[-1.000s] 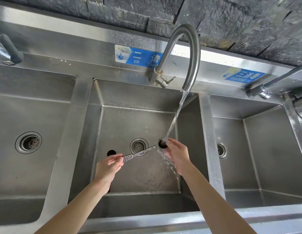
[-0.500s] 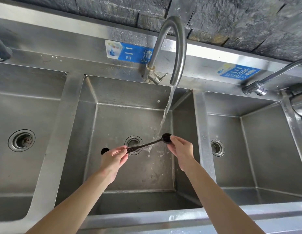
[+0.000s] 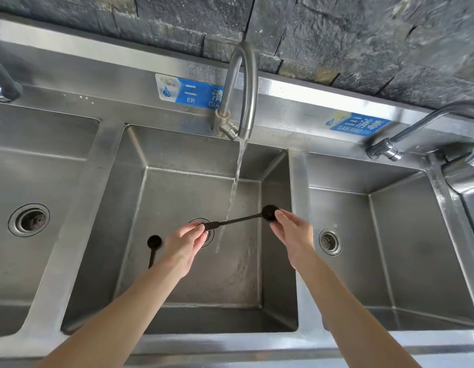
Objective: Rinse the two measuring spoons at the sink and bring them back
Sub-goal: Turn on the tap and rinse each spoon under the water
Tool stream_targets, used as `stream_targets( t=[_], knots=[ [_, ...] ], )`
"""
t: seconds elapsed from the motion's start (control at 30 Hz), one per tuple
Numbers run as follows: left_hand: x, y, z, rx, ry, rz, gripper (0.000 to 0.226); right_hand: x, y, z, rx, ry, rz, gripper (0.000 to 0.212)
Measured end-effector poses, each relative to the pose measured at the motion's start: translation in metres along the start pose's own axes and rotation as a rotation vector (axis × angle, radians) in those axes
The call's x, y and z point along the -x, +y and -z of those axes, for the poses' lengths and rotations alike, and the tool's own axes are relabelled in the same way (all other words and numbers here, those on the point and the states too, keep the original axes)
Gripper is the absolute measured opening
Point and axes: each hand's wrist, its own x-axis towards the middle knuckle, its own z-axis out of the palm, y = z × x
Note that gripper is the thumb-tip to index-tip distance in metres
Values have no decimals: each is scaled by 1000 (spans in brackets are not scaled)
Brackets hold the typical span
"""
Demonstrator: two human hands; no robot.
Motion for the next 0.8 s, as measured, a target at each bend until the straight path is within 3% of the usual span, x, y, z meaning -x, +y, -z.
stream_targets(
  t=[0.23, 0.57, 0.8],
  knots=[
    [10, -6, -39, -118, 30, -1, 23, -6, -17, 34, -31, -30, 61, 11],
    [12, -17, -58, -23, 3, 10, 20, -4, -20, 71, -26, -86, 103, 21],
    [14, -7, -58, 192, 3, 17, 11, 0, -9, 59, -333, -167, -26, 13]
  ],
)
